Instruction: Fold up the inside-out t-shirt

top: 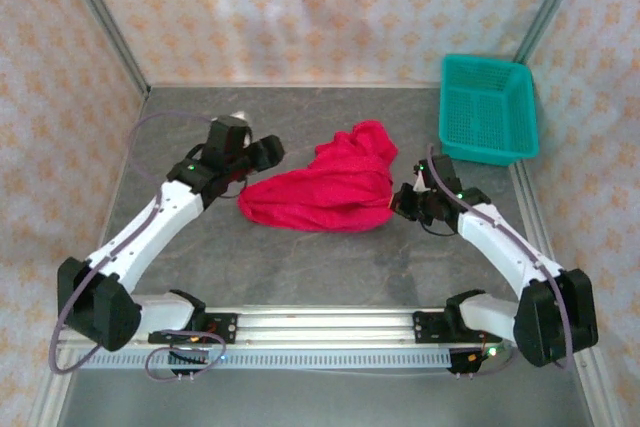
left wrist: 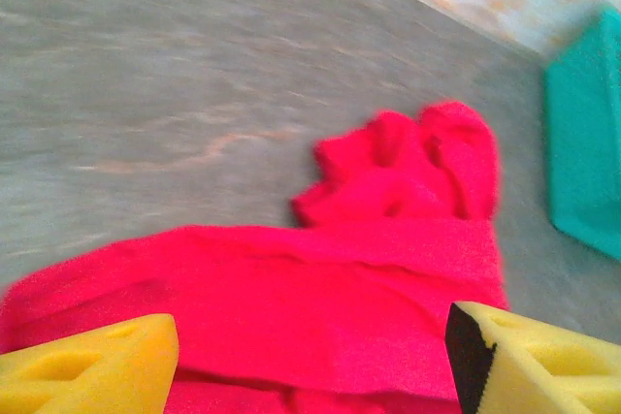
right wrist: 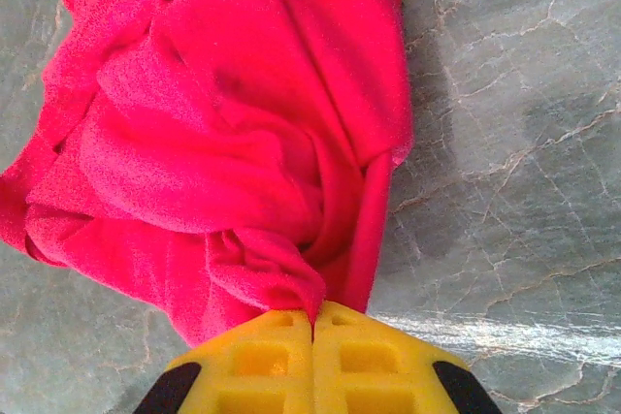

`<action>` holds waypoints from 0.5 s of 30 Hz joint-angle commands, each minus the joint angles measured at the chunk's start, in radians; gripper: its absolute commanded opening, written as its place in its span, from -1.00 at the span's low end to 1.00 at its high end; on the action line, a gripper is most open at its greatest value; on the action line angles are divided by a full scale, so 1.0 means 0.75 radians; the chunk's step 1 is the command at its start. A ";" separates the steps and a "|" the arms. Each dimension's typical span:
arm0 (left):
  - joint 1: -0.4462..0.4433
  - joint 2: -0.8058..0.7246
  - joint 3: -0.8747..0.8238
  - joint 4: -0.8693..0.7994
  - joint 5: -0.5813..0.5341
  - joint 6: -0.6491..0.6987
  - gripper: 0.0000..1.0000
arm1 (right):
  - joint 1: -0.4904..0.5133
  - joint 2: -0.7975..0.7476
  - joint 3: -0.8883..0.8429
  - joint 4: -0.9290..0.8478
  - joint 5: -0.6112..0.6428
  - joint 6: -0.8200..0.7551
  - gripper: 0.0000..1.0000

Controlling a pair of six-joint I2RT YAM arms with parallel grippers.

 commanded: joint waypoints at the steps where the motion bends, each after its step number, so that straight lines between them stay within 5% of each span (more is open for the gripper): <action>1: -0.179 0.180 0.080 0.024 0.157 0.194 0.49 | 0.003 -0.020 -0.040 0.031 0.080 0.037 -1.00; 5: -0.319 0.420 0.243 -0.052 0.147 0.441 0.44 | -0.006 -0.038 -0.030 0.017 0.129 0.053 -1.00; 11: -0.333 0.631 0.356 -0.125 0.050 0.711 0.42 | -0.009 -0.079 -0.011 -0.010 0.147 0.047 -1.00; 15: -0.352 0.689 0.379 -0.096 0.131 0.775 0.70 | -0.011 -0.086 -0.019 -0.009 0.144 0.046 -1.00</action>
